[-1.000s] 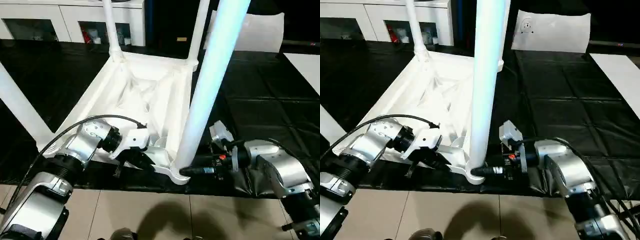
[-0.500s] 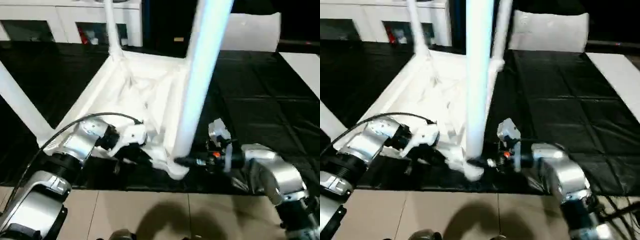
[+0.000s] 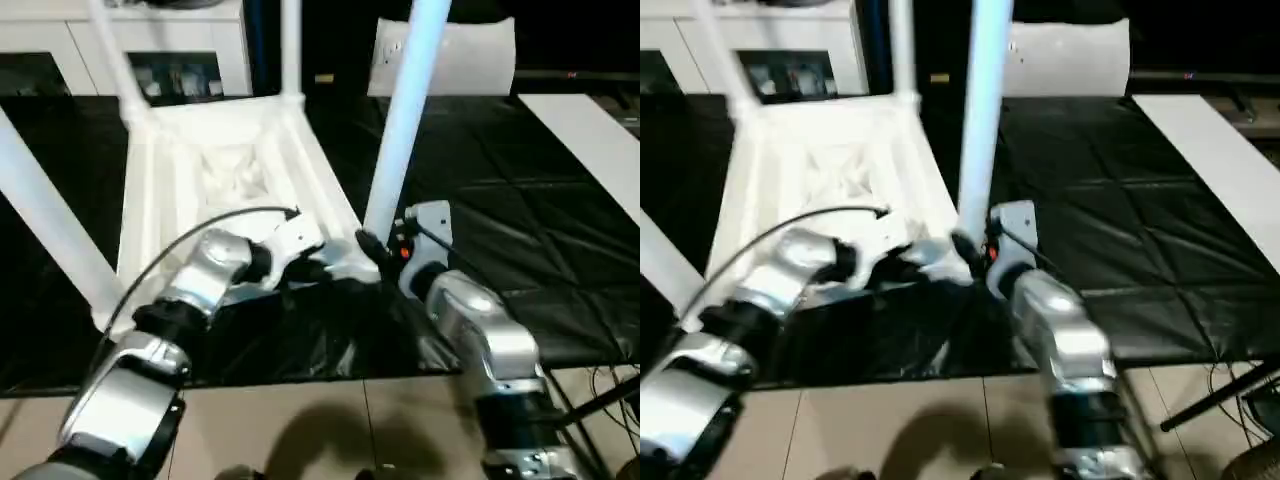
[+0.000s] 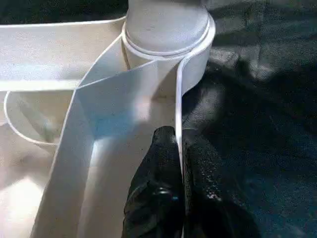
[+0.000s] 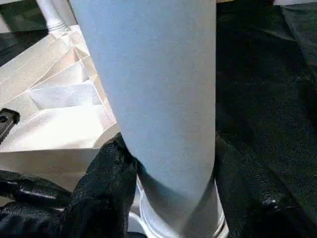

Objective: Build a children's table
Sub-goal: Rotate leg to tighten, then rotate table base

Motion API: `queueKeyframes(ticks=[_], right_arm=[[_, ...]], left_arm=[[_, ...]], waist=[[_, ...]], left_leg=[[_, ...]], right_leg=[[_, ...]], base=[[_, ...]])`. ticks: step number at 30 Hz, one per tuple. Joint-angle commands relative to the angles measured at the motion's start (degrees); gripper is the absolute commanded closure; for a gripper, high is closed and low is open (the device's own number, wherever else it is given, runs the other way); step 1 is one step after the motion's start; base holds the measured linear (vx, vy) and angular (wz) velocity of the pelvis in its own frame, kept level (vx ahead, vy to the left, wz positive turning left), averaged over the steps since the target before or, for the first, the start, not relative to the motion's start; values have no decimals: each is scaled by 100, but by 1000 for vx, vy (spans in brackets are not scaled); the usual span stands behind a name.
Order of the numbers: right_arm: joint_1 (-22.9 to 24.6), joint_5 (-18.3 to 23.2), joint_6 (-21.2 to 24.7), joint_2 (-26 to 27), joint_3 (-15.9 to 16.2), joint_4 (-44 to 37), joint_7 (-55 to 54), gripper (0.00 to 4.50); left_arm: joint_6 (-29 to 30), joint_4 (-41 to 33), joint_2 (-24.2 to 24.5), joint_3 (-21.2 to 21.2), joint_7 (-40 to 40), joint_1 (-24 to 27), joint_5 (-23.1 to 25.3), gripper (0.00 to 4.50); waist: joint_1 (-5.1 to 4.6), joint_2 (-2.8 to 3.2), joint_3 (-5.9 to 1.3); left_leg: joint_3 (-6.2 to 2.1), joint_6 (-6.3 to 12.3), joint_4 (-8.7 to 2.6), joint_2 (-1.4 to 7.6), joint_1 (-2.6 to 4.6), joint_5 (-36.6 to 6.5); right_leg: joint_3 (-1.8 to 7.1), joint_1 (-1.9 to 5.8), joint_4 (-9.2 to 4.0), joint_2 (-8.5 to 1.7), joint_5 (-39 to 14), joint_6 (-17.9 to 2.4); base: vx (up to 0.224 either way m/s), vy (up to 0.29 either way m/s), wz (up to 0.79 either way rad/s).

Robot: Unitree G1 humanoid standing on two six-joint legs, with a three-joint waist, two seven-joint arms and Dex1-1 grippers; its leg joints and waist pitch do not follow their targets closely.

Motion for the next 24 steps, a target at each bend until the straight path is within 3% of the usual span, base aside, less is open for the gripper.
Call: queueKeyframes(ticks=[1,3,5,9,13,15,17,19,20,23,24], right_arm=[[89,133,101,323,329,166,91,182],[110,117,45,324,247,80,20,176],[143,118,-78,249,258,5,117,139],[419,166,-161,-124,275,-419,469,103],[734,213,-236,-525,348,-773,915,59],[967,270,-213,-758,369,-1064,1157,59],[1159,326,-181,-935,352,-1319,1302,30],[1311,436,-130,-1061,321,-1567,1420,18],[1371,494,-108,-1110,315,-1672,1480,16],[1512,645,-56,-1248,371,-1980,1686,0],[1578,785,3,-1292,397,-2177,1805,0]], left_arm=[[-257,-35,-178,40,370,-234,-7,450],[-401,-34,-123,20,156,-213,-12,450],[-579,-2,-74,4,125,-211,26,450],[-836,69,43,101,-47,-163,-94,450],[-1020,30,99,200,-263,-77,-252,450],[-1182,56,145,242,-273,-48,-263,450],[-1242,15,142,343,-274,-11,-375,450],[-1212,-94,109,478,-270,35,-543,450],[-1186,-155,93,533,-262,59,-611,406],[-891,-544,58,689,-395,217,-905,390],[-642,-869,41,802,-423,356,-1105,375]], waist=[[19,13,-327],[15,17,-329],[22,36,-323],[39,16,-318],[70,-25,-345],[77,-35,-350],[81,-63,-354],[94,-51,-345],[100,-63,-360],[108,-50,-366],[125,-40,-364]], left_leg=[[-101,116,-428,277,42,-719],[-94,180,-421,269,41,-666],[-89,190,-424,273,53,-764],[-83,180,-426,290,64,-845],[-72,341,-391,273,28,-565],[-73,405,-379,274,28,-524],[-66,464,-376,276,24,-545],[-68,460,-376,280,24,-604],[-61,467,-369,281,38,-586],[-66,464,-372,300,31,-577],[-65,443,-375,336,48,-613]], right_leg=[[288,287,-392,-474,-342,-1195],[285,297,-382,-477,-130,-1275],[289,302,-406,-488,-236,-1304],[301,313,-416,-491,-433,-1254],[297,351,-366,-495,-32,-1293],[291,357,-369,-499,-31,-1311],[287,357,-372,-489,-102,-1291],[288,348,-388,-497,-280,-1272],[287,350,-383,-490,-268,-1289],[284,348,-360,-504,-211,-1368],[284,325,-336,-500,-104,-1478]], base=[[0,0,0],[0,0,0],[0,0,0],[0,0,0],[0,0,0],[0,0,0],[0,0,0],[0,0,0],[0,0,0],[0,0,0],[0,0,0]])
